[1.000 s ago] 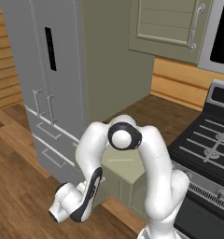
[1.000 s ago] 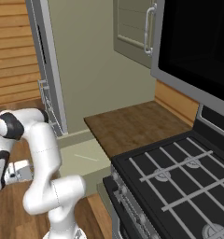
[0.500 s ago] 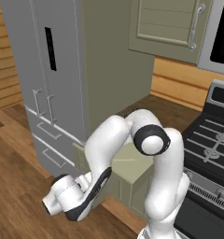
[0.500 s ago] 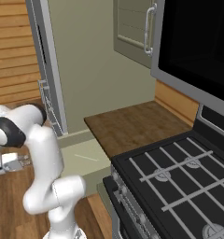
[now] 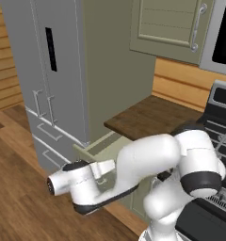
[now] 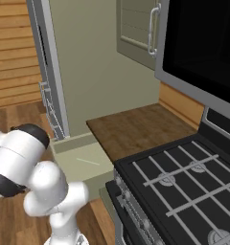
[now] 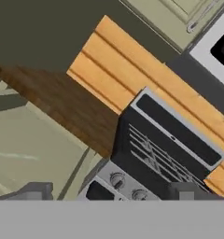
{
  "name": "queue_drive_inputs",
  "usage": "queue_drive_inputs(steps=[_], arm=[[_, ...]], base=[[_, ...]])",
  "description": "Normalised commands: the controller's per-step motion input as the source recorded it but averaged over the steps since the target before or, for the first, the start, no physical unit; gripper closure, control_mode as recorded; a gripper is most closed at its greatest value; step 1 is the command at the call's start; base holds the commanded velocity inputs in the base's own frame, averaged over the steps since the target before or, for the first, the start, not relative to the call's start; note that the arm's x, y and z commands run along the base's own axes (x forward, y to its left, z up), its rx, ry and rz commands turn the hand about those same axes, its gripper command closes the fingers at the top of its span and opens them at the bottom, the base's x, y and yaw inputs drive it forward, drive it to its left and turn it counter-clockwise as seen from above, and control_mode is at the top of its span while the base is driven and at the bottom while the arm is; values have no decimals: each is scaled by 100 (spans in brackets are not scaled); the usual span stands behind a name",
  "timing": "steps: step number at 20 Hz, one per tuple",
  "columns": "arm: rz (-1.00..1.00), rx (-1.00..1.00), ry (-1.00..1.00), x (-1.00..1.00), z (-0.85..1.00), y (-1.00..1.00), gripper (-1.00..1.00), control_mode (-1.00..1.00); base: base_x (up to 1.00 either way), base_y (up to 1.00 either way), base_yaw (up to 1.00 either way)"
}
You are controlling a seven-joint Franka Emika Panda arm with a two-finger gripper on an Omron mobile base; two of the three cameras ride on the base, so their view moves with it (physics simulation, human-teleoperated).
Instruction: Take a straw from the drawer in front and place it inside the glass cup on the dining counter.
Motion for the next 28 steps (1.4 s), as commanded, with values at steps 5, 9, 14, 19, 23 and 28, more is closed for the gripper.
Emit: queue_drive_inputs(steps=[5,9,14,19,23,28], arm=[[3,53,-5,8,17,-61,-100,-100],[0,55,1,28,14,-61,-100,-100],[0,56,19,54,43,-44,-100,-100],[0,46,20,47,0,-32,-100,-100],[0,35,9,37,-36,-2,-100,-100],[0,25,5,33,-29,7,-100,-100]], base=[[0,0,0],[0,0,0],[0,0,0],[0,0,0],[0,0,0],[0,0,0]])
